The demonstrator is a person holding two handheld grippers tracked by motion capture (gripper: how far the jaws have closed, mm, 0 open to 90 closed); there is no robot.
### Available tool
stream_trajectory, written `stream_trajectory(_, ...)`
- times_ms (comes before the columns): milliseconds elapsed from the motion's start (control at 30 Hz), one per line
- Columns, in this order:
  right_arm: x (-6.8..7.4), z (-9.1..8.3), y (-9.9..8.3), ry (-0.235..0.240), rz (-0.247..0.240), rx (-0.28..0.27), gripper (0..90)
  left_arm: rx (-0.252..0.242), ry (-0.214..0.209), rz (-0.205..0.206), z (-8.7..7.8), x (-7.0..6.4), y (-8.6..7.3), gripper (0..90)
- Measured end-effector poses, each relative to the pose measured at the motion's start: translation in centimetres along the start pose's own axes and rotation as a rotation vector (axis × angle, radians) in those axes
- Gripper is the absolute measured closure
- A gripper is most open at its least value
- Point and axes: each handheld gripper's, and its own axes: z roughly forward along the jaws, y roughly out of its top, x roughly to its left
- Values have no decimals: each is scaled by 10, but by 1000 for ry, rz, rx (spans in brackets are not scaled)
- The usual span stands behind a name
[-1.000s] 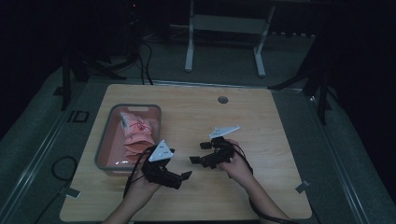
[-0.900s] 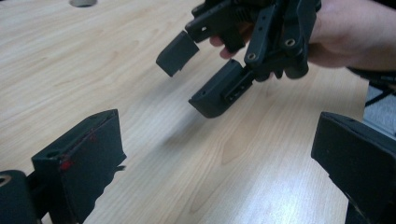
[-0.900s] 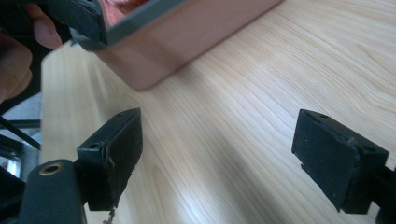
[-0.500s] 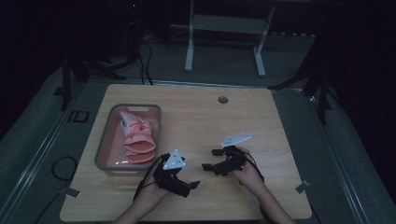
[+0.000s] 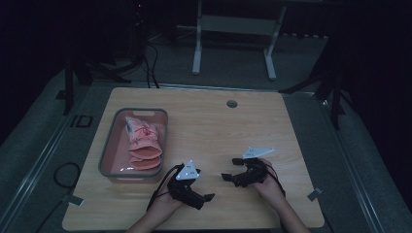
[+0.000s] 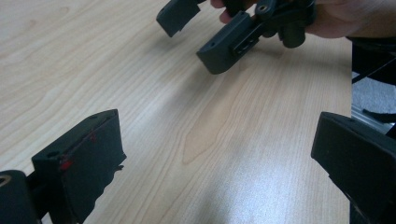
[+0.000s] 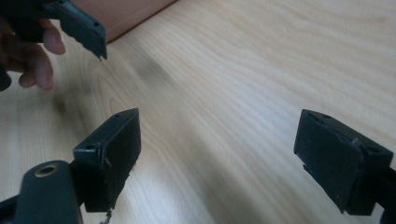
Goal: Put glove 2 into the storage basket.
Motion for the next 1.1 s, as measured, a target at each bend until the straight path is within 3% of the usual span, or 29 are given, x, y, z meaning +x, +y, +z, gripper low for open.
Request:
stream_trajectory(167,1,-4,-13,-6,7,9,147,22,0,6,8,-1,-6,24)
stream_trajectory(400,-1,-6,-21,-15,14,-7,147,11,-10,-1,12,-1,-12,24)
stream_trajectory(667,-6,-6,-25,-29,20,-20,147,29,-5,19,18,-2,-19,24)
stream_trajectory(1100,-10,-6,-26,-43,30,-22,146,22,-8,6,17,0,-23,24)
